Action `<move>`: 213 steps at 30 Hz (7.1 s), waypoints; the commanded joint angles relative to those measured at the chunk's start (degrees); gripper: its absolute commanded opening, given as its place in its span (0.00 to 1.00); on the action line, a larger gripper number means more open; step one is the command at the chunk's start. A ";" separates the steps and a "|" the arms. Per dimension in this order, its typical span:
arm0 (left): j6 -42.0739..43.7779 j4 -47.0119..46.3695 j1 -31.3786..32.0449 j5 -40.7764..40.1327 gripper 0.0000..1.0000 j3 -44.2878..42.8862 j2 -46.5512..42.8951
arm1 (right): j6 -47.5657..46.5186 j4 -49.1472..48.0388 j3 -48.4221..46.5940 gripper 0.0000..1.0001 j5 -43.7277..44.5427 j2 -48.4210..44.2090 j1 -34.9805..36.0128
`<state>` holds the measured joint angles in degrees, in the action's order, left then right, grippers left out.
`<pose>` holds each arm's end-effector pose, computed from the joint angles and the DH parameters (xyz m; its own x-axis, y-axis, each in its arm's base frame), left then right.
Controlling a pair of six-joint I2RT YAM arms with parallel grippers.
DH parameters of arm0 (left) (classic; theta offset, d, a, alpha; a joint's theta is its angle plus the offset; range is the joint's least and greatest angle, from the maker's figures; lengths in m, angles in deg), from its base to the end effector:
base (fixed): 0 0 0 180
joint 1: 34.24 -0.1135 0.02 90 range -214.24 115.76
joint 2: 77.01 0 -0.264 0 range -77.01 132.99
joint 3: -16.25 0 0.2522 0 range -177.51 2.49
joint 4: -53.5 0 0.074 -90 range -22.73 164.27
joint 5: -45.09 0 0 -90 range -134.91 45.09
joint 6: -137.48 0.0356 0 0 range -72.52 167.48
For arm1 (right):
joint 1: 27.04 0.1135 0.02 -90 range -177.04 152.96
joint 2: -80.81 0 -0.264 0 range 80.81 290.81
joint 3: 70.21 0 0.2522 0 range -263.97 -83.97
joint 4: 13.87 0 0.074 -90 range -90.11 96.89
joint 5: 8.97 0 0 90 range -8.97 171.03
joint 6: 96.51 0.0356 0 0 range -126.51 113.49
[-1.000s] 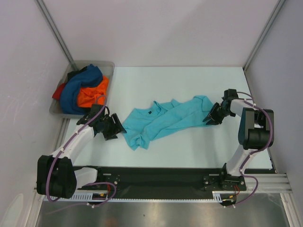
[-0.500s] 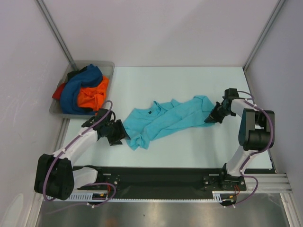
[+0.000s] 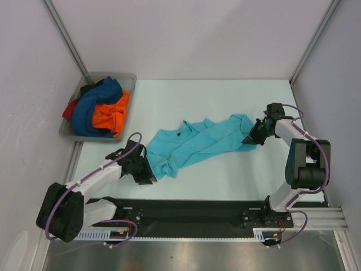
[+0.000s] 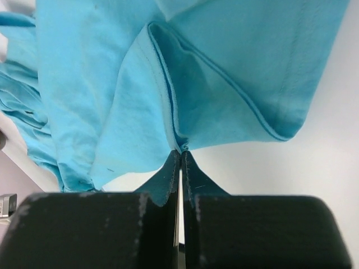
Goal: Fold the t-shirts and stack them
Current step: Flatten the tshirt out
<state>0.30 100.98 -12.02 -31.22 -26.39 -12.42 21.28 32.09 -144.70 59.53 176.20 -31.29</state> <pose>0.1623 -0.0754 0.1560 -0.9151 -0.3960 -0.0763 -0.3337 0.8497 -0.4083 0.3226 -0.0109 0.1879 -0.8461 0.4979 -0.1905 0.3615 0.7985 0.4814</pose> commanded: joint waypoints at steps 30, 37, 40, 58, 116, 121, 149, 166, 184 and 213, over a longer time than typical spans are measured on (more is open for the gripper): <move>-7.84 0.91 7.23 -8.24 0.38 -10.32 20.13 | -0.72 0.75 1.58 0.00 -0.56 -3.20 0.65; -7.84 1.27 7.23 -9.65 0.34 -11.10 23.11 | -0.54 0.75 1.58 0.00 -0.65 -3.37 0.65; -7.67 1.71 7.31 -10.97 0.26 -11.46 23.29 | -0.37 1.02 1.49 0.00 -0.57 -3.72 0.65; 0.77 11.54 7.14 -24.76 0.00 -22.69 14.60 | -0.55 3.48 -2.11 0.00 2.25 -4.95 0.56; 47.53 -23.69 -2.62 -24.95 0.00 -92.15 0.98 | 0.07 -23.07 -26.90 0.00 12.00 -48.09 -5.42; 43.50 -26.67 -2.62 -23.63 0.00 -87.31 -7.45 | -1.33 -17.89 -29.35 0.00 11.74 -52.41 -5.42; 36.11 -49.71 -3.50 -16.68 0.00 -57.84 50.13 | -9.07 -49.94 8.63 0.00 13.50 -13.98 -6.21; 24.86 -34.51 -3.50 -14.23 0.00 -72.37 58.99 | -5.91 -24.13 -21.00 0.00 5.14 15.35 -11.39; 21.51 -27.74 -2.62 -13.43 0.00 -79.82 53.53 | -6.00 -10.85 -27.86 0.00 11.83 7.19 -17.19; 38.92 -39.60 -1.21 -18.62 0.00 -66.56 -11.95 | -8.81 -12.43 -30.58 0.00 8.49 -44.59 -12.72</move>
<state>36.71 64.41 -13.25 -48.36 -92.53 -23.28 14.16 19.68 -172.44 66.57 131.02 -45.34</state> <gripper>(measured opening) 0.007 0.012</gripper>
